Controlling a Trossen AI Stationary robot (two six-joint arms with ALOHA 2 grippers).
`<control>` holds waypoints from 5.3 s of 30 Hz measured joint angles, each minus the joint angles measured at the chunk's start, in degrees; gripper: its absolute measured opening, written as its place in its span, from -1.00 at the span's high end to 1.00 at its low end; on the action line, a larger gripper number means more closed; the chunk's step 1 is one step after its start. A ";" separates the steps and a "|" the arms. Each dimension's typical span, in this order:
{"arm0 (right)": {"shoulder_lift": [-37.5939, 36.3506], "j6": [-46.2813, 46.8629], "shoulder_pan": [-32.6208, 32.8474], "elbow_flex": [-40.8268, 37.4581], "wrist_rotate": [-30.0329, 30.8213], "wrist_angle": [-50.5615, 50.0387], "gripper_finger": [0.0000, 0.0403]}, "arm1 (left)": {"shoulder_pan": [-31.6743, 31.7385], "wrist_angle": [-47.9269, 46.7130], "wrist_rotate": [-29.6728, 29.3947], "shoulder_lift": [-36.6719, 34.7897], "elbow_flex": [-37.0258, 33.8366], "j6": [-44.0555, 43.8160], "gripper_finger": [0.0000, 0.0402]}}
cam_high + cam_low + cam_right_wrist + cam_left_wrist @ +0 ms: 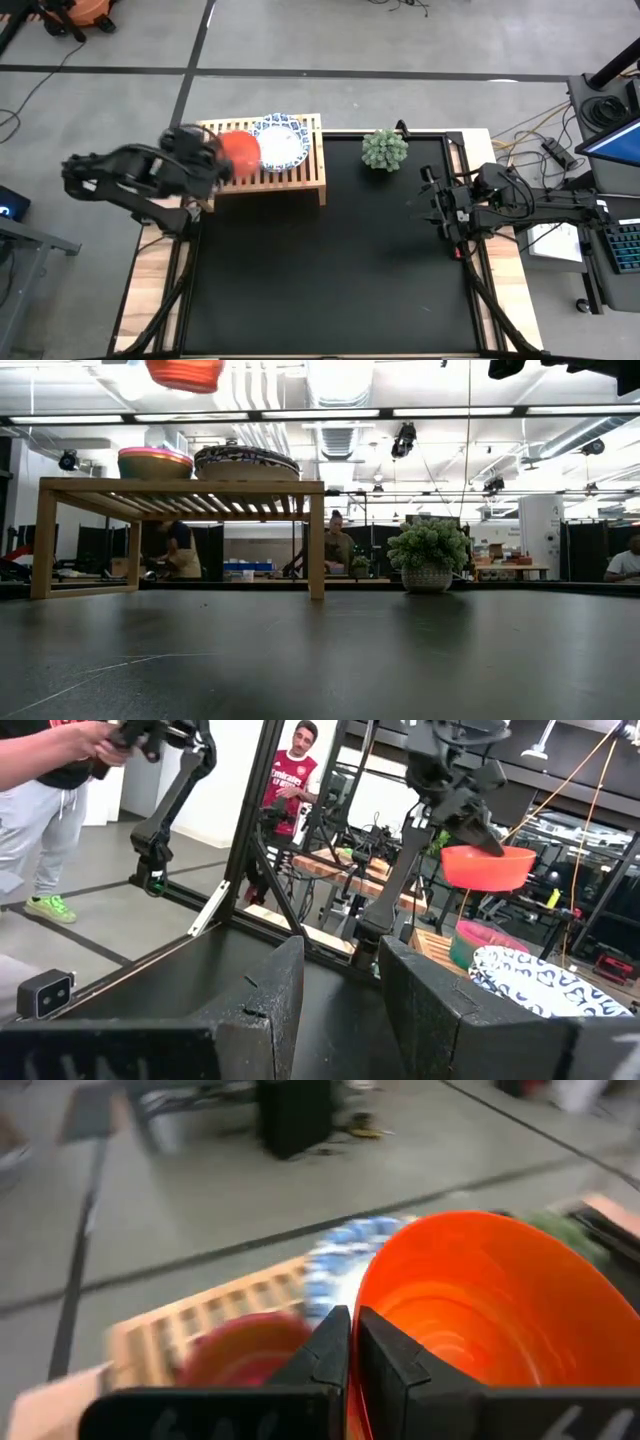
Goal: Place and stack bowls onto a shelf
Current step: Stack the orange bowl on top of the red bowl, then return to Home Position
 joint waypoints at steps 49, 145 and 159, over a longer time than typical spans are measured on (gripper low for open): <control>0.00 0.42 0.00 0.00 0.00 0.25 0.39 | 20.12 -0.35 -1.90 -6.15 -16.33 -3.75 1.00; 3.26 3.60 -22.05 -8.63 -9.66 9.73 0.39 | -15.27 99.24 19.89 -23.55 -68.59 45.66 1.00; 3.03 1.55 -25.51 -8.66 -12.70 2.88 0.39 | 0.34 93.78 42.71 -27.39 -68.59 53.72 1.00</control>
